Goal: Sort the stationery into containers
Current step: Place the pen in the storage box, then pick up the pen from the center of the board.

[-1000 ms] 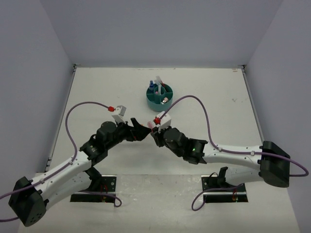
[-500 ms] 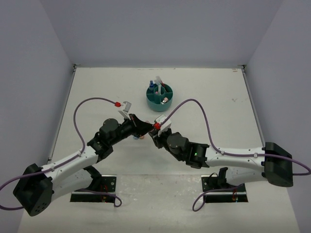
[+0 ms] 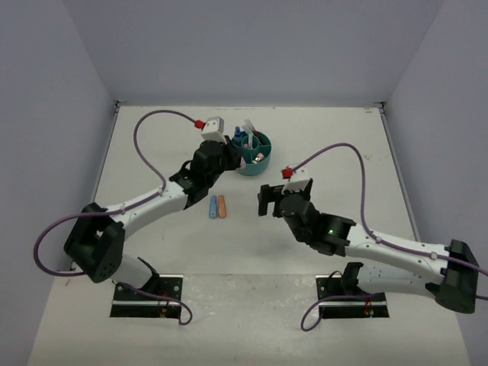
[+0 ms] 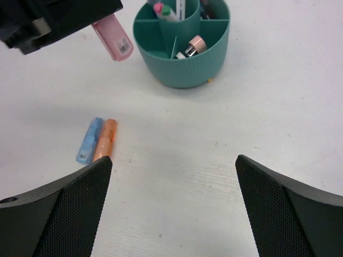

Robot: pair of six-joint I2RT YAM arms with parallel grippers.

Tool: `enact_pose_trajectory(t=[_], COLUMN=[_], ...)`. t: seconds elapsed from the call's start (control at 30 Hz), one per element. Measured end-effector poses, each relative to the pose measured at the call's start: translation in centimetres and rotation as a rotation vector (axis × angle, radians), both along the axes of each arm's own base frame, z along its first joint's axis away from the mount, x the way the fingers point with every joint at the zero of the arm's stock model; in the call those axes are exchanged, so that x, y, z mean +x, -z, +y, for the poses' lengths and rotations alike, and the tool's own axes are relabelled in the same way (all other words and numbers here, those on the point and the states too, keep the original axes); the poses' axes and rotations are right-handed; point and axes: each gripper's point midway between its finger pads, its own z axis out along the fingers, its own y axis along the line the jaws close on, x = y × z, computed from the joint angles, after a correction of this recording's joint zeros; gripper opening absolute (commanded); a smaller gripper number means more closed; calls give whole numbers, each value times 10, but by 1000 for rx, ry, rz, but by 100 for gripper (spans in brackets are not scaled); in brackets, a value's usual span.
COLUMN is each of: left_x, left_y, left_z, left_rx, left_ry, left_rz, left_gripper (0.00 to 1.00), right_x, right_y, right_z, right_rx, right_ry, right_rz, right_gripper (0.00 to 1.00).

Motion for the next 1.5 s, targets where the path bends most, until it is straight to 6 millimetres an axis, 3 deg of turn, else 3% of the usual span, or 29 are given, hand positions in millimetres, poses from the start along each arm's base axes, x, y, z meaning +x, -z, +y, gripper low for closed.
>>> enact_pose_trajectory(t=[0.17,0.27,0.47,0.6,1.1,1.23,1.33,1.4,1.5], left_x=[63,80,86,85,92,83,71,63,27], left_y=[-19,-6,41,55,79,70,47,25,-22], left_z=[-2,3,13,16,17,18,24,30,57], left_rx=[19,26,57,43,0,-26,-54,-73,-111], left_ry=[-193,-267,-345,-363,-372,-347,-336,-330,-334], left_rz=[-8,21,117,143,190,185,161,138,89], left_gripper=[0,0,0,0,44,46,46,46,63], right_x=[-11,-19,-26,-26,-20,-19,-19,-19,-5], right_y=[-41,-52,-47,-43,0,8,17,28,33], right_z=[-45,-61,-76,-77,-56,-43,-26,-14,28], right_rx=[202,275,293,276,116,90,67,20,0], right_ry=[70,75,78,78,55,17,-29,-47,-72], right_rz=[-38,-64,-73,-66,26,64,107,165,236], right_gripper=[99,99,99,99,99,98,94,90,81])
